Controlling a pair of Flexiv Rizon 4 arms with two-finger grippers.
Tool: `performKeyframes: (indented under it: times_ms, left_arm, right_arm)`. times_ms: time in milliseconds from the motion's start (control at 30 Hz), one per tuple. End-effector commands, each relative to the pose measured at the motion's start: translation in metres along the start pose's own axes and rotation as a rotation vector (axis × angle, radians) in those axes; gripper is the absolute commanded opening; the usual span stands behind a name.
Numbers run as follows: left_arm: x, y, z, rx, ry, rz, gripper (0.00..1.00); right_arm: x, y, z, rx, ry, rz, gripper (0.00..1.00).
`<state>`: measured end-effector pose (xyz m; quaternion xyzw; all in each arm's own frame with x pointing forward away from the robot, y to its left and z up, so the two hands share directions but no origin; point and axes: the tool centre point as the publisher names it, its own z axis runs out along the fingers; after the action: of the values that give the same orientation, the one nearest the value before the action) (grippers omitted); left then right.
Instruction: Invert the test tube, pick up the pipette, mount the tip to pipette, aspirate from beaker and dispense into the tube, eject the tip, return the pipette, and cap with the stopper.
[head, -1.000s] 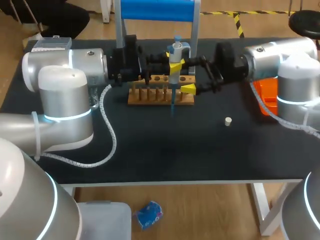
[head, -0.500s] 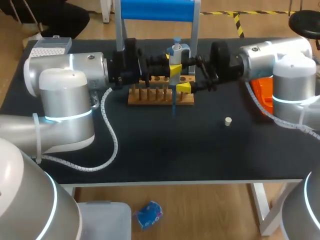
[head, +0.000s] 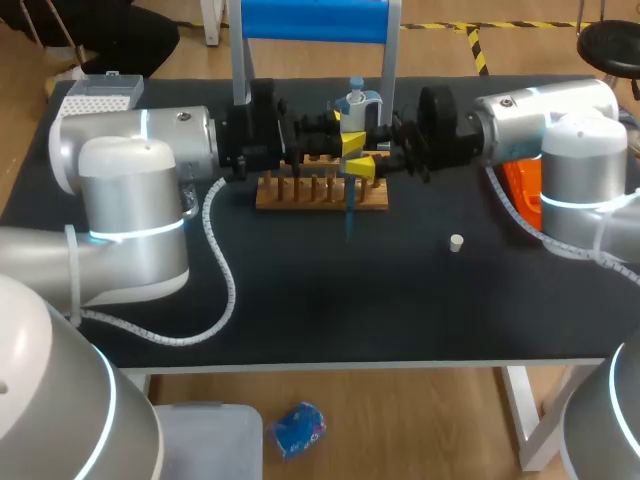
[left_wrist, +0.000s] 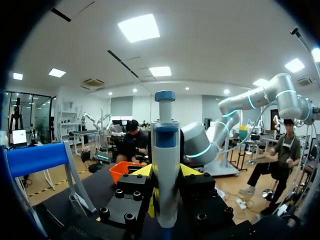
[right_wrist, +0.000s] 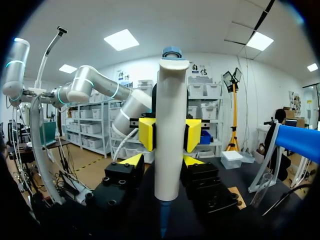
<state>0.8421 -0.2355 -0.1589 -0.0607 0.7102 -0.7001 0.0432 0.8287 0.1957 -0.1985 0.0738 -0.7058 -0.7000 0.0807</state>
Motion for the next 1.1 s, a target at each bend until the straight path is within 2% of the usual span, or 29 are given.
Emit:
performKeyframes:
  times_ms: [33, 133, 233, 300, 433, 467, 500, 767, 867, 967, 1100]
  left_arm:
    - [0.001, 0.000, 0.001, -0.002, -0.006, 0.000, 0.00]
    - [0.001, 0.000, 0.001, 0.001, -0.007, -0.001, 0.00]
    - [0.002, 0.001, 0.002, 0.001, -0.005, -0.003, 0.00]
    - [0.002, 0.001, 0.002, 0.003, -0.004, -0.004, 0.00]
    - [0.002, 0.002, 0.003, 0.006, 0.002, -0.009, 0.00]
    - [0.003, 0.001, 0.003, 0.026, -0.001, -0.006, 0.31]
    - [0.003, -0.001, 0.002, 0.040, -0.004, -0.012, 1.00]
    - [-0.005, -0.016, -0.019, 0.018, -0.074, 0.028, 1.00]
    - [-0.010, -0.022, -0.031, 0.021, -0.105, 0.036, 1.00]
    - [-0.015, -0.024, -0.036, 0.047, -0.136, -0.006, 1.00]
    - [-0.015, -0.024, -0.036, 0.047, -0.136, -0.006, 1.00]
  right_arm:
    - [-0.001, -0.001, 0.000, 0.000, 0.005, 0.000, 0.38]
    - [-0.001, -0.001, 0.000, -0.001, 0.005, 0.000, 0.35]
    - [-0.001, -0.001, 0.000, -0.003, 0.005, 0.002, 0.16]
    - [-0.001, -0.001, 0.000, -0.006, 0.004, 0.003, 0.00]
    - [-0.001, -0.002, 0.000, -0.009, 0.004, 0.005, 0.00]
    - [-0.001, -0.002, 0.000, -0.009, 0.004, 0.006, 0.00]
    - [-0.001, -0.002, 0.000, -0.009, 0.005, 0.007, 0.00]
    - [0.002, -0.007, -0.013, -0.004, -0.003, 0.014, 0.00]
    - [0.005, -0.006, -0.025, -0.003, -0.014, 0.016, 0.00]
    - [0.008, -0.003, -0.038, 0.001, -0.023, 0.009, 0.00]
    - [0.012, 0.003, -0.059, -0.003, -0.030, -0.001, 0.00]
